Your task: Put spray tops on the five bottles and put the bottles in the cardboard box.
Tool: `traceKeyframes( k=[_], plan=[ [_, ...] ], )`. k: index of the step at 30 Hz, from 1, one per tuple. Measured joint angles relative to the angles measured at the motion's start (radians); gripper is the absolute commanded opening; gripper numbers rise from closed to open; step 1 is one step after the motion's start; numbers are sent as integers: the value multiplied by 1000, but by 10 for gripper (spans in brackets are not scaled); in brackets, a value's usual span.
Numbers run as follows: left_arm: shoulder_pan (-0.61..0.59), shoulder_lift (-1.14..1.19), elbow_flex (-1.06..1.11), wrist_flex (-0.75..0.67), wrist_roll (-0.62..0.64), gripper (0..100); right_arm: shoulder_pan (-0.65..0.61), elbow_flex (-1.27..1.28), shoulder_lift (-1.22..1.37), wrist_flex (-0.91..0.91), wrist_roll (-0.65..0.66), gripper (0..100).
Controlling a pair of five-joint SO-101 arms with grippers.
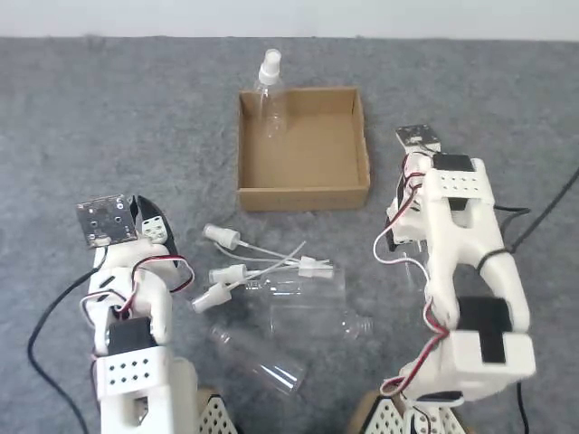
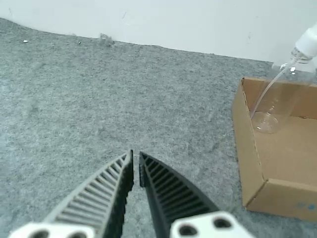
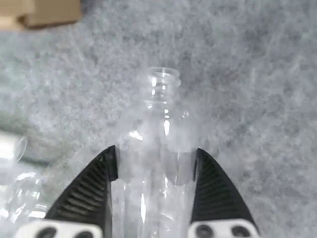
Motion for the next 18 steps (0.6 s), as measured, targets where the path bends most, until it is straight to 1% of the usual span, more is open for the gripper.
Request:
traceKeyframes(
  k=[12, 15, 18],
  plan=[
    [0, 0, 0, 0, 0, 16, 0, 0, -272, 213, -3, 24],
    [0, 0, 0, 0, 0, 16, -29, 15, -330, 239, -3, 24],
    [0, 0, 0, 0, 0, 16, -68, 97, -390, 233, -3, 24]
  ],
)
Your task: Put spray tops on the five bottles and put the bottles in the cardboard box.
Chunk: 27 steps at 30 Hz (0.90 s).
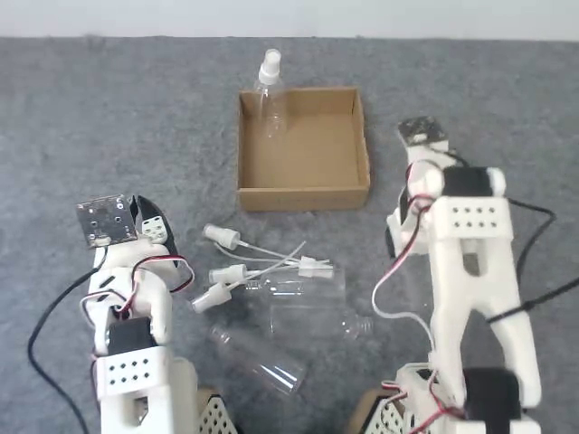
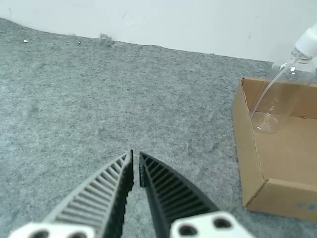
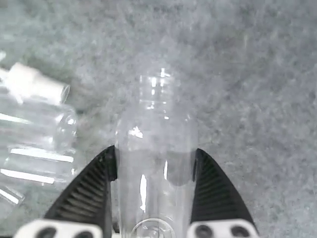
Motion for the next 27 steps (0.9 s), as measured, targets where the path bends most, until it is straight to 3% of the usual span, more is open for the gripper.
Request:
traceKeyframes(
  k=[11, 23, 27],
  plan=[
    [0, 0, 0, 11, 0, 16, -3, 407, -331, -298, 0, 23],
    [0, 0, -114, 269, -51, 17, -2, 545, -446, -434, 0, 23],
    [0, 0, -173, 333, -55, 96, 52, 545, -446, -456, -40, 23]
  ],
)
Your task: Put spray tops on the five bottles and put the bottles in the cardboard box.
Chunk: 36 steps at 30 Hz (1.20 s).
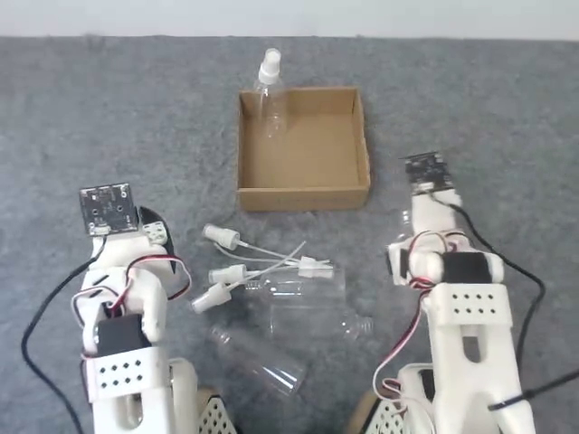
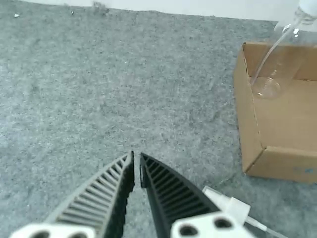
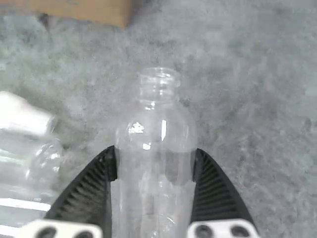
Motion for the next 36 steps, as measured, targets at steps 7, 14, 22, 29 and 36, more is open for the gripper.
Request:
traceKeyframes(
  k=[7, 14, 22, 29, 36],
  plan=[
    [8, 0, -203, 287, -29, 99, 87, 0, 0, -32, -61, 23],
    [86, 0, -311, 446, -81, 128, 91, 0, 0, -34, -68, 23],
    [137, 38, -328, 468, -84, 142, 91, 14, 0, -43, -68, 23],
    [138, 397, -446, 468, -46, 179, 91, 74, 0, -135, -68, 23],
    [236, 723, -517, 468, 160, 214, 91, 74, 0, -141, -68, 23]
  ],
)
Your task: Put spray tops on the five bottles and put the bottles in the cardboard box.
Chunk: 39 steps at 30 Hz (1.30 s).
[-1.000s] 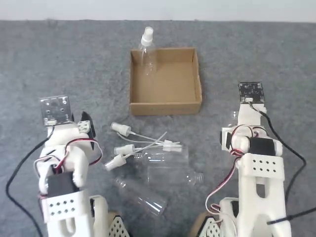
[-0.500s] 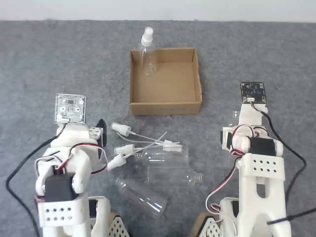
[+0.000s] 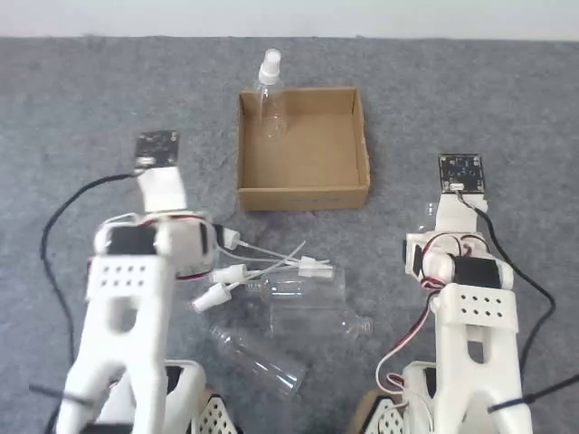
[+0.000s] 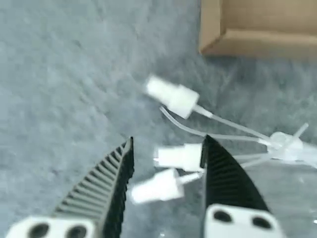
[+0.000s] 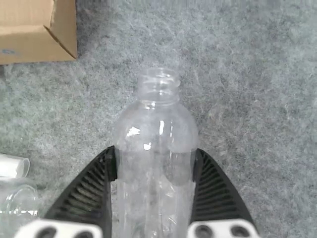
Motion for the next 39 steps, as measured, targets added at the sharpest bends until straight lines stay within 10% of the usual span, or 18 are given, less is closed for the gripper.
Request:
traceKeyframes(
  k=[8, 39],
  plan=[
    [69, 140, -8, -83, 190, 214, 0, 0, 0, 0, 0, 23],
    [8, 738, -292, -245, 264, 139, 0, 0, 0, 0, 0, 24]
  ],
)
